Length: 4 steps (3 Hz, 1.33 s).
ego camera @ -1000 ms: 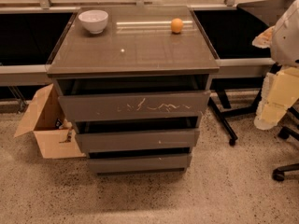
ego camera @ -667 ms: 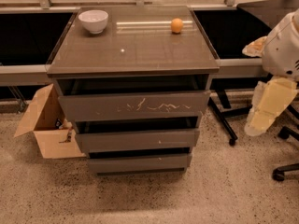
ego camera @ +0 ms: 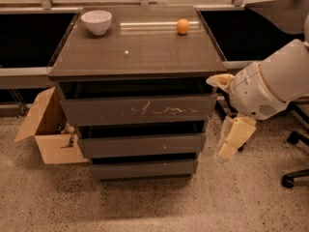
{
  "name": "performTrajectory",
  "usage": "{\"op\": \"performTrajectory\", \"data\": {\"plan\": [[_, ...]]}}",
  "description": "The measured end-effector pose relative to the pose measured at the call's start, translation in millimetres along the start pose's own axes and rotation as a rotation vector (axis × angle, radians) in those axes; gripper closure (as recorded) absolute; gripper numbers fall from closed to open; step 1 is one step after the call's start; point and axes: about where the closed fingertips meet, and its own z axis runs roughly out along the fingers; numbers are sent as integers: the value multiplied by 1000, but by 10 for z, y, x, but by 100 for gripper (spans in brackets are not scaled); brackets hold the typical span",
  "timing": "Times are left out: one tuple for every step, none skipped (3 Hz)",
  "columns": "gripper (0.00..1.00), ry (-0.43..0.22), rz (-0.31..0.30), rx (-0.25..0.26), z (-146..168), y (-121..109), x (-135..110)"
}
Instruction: Open bottom drawer
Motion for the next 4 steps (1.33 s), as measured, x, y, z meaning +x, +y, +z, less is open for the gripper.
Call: {"op": "performTrajectory", "data": {"plan": [[0, -136, 0, -84, 554, 162, -75], [0, -123, -3, -76, 501, 150, -83], [0, -123, -9, -86, 570, 165, -56], [0, -123, -50, -167, 1152, 294, 177]]}}
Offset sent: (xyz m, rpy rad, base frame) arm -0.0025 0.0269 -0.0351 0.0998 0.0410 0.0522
